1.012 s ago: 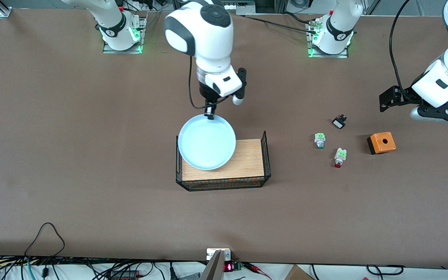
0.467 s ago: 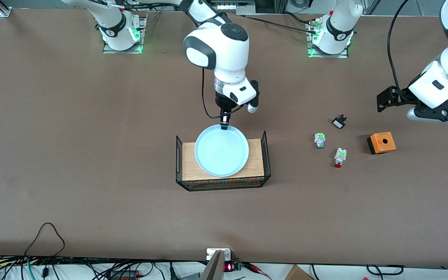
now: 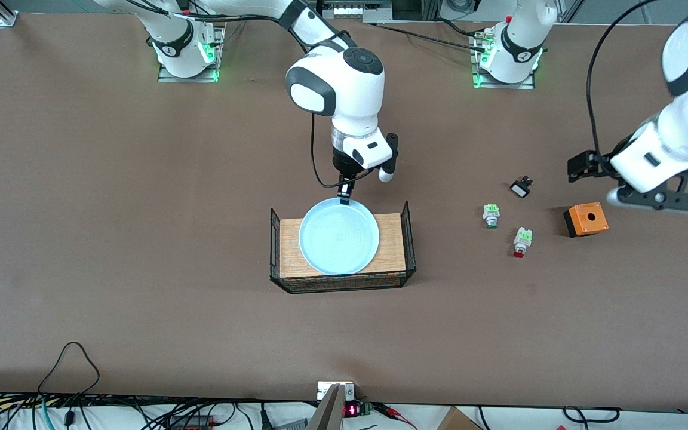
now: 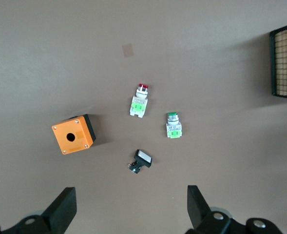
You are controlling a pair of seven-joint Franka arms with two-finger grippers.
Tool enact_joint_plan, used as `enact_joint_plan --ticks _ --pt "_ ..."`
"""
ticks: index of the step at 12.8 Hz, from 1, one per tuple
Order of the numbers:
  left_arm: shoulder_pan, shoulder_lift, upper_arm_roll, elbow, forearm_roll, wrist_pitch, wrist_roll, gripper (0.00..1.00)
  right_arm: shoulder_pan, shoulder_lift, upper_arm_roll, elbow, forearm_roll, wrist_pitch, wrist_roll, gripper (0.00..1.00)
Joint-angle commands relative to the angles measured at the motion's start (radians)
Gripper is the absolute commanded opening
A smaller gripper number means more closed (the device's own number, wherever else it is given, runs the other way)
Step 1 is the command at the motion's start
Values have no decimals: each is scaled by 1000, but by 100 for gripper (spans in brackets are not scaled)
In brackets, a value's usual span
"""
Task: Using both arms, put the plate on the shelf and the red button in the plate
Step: 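Release the plate with the right gripper while the left gripper reaches the buttons, then grasp the red-capped button with the left gripper while the right gripper withdraws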
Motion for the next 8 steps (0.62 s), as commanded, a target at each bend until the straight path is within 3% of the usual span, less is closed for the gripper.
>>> enact_joint_plan --ticks 1,3,5,8 --pt "8 111 5 42 -20 -12 21 100 15 -1 -10 21 -7 -13 33 100" --pt "13 169 7 7 -16 113 85 100 -17 -60 -8 22 16 -72 27 100" --pt "19 218 5 -47 -16 256 123 100 -50 -131 -17 27 153 -160 31 100" --pt "15 243 5 -202 -14 463 125 100 -146 -238 -16 25 228 -301 39 100"
